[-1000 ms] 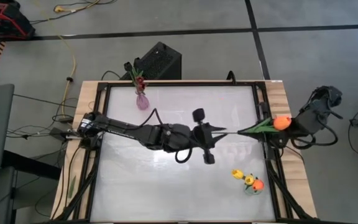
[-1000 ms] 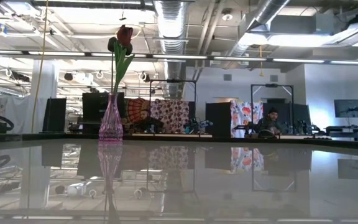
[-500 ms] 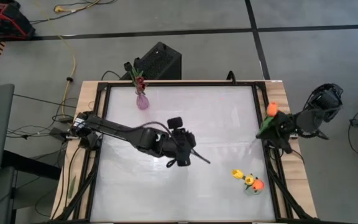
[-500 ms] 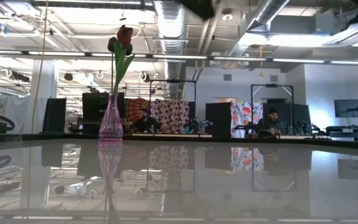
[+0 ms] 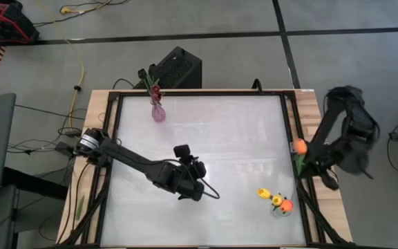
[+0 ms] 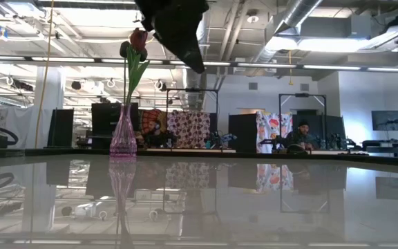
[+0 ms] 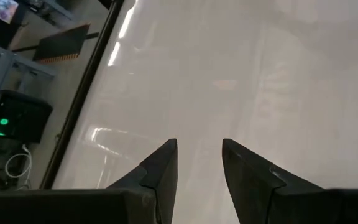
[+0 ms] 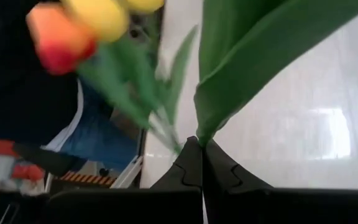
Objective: Sort flowers into vase by color
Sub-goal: Put the orange flower into the transparent vase
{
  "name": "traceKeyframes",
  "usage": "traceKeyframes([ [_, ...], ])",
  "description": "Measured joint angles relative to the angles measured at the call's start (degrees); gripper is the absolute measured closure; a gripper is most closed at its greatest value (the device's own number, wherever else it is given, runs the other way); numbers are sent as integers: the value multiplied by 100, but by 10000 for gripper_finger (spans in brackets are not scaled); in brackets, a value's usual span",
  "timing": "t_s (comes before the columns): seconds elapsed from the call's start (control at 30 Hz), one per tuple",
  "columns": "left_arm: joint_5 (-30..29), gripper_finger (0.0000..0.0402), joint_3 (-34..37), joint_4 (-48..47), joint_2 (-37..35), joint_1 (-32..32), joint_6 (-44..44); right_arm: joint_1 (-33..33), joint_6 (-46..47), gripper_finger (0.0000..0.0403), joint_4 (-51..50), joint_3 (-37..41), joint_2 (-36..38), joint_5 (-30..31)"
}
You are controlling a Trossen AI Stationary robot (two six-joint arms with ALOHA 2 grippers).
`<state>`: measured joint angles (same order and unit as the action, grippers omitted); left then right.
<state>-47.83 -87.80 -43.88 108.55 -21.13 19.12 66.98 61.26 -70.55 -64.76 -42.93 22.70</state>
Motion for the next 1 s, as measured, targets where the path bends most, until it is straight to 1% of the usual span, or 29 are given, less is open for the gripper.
traceKeyframes([
  [0.07,-14,285,79,149,0,-34,3,660,430,385,32,1,-217,402],
  [0.17,-91,285,108,176,0,-71,-65,1607,1039,385,16,18,-536,1374],
  [0.23,-125,286,106,326,0,-71,-160,2070,1305,385,-36,14,-728,2032],
  [0.3,-106,286,106,471,0,-71,-289,2362,1622,385,-132,12,-938,2385],
  [0.37,-72,286,106,608,0,-71,-435,2504,1910,385,-178,12,-1151,2525],
  [0.43,-65,286,84,657,0,-71,-519,2550,2121,385,-251,12,-1329,2527],
  [0.6,-61,286,49,834,0,-67,-593,2555,2338,385,-481,12,-1550,2559],
  [0.8,-17,286,47,921,0,-67,-641,2553,2335,385,-547,-129,-1424,2557],
  [1.0,-7,286,47,945,0,-65,-637,2526,1997,385,-607,-233,-1265,2686],
])
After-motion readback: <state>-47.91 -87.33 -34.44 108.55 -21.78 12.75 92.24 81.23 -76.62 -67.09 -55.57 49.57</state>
